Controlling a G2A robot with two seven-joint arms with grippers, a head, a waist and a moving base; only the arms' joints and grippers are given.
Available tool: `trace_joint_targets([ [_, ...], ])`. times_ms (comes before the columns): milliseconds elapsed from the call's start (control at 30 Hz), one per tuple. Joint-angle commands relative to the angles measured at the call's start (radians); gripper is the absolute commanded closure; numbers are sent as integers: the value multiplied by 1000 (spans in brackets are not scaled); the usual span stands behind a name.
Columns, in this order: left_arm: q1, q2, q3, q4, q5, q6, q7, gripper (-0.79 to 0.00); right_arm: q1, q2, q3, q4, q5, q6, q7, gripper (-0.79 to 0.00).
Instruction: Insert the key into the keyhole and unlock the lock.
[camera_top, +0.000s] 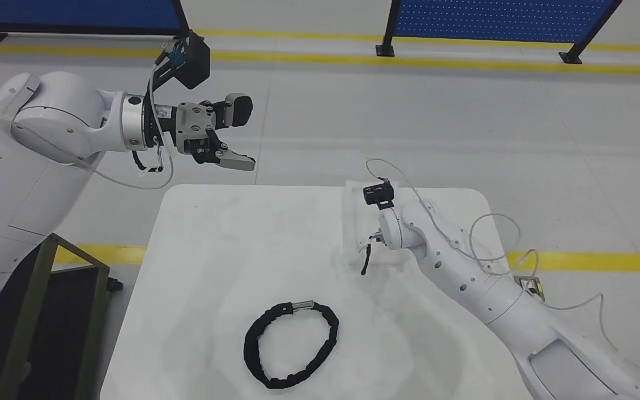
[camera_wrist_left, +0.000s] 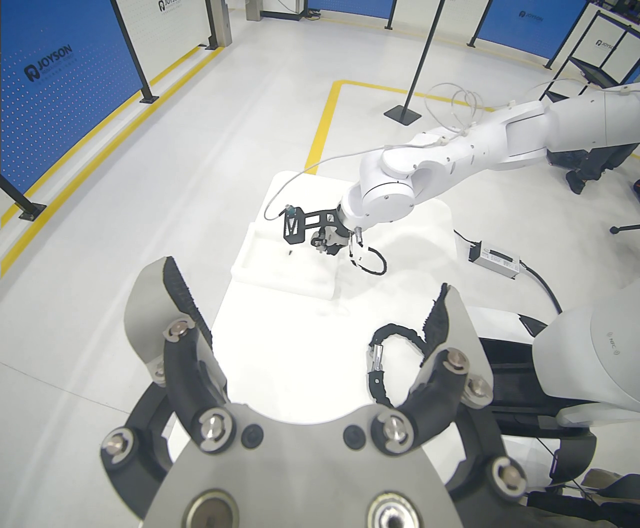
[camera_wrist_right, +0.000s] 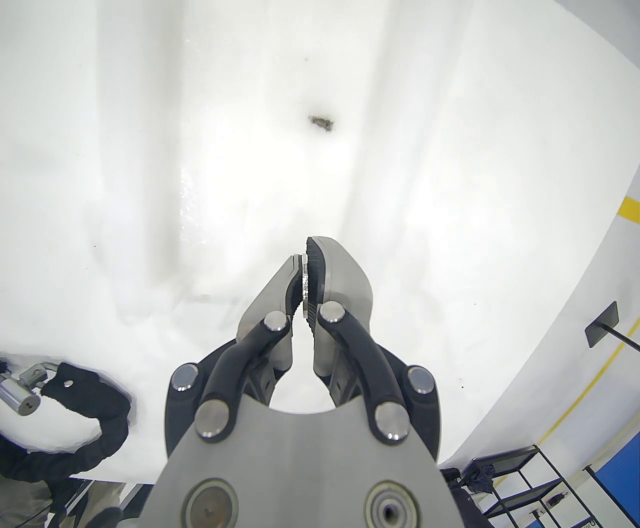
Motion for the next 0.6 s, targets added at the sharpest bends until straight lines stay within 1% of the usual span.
trace_joint_targets([
  [0, 0, 0, 0, 0, 0, 0, 0, -785, -5, 3, 20, -24, 4, -6, 8, 0],
  [133, 0, 0, 0, 0, 0, 0, 0, -785, -24, 12, 87, -83, 56, -29, 4, 0],
  [433, 0, 0, 0, 0, 0, 0, 0, -785, -78, 41, 235, -290, 101, -68, 12, 0],
  [567, 0, 0, 0, 0, 0, 0, 0, -785, -111, 51, 306, -379, 151, -79, 8, 0],
])
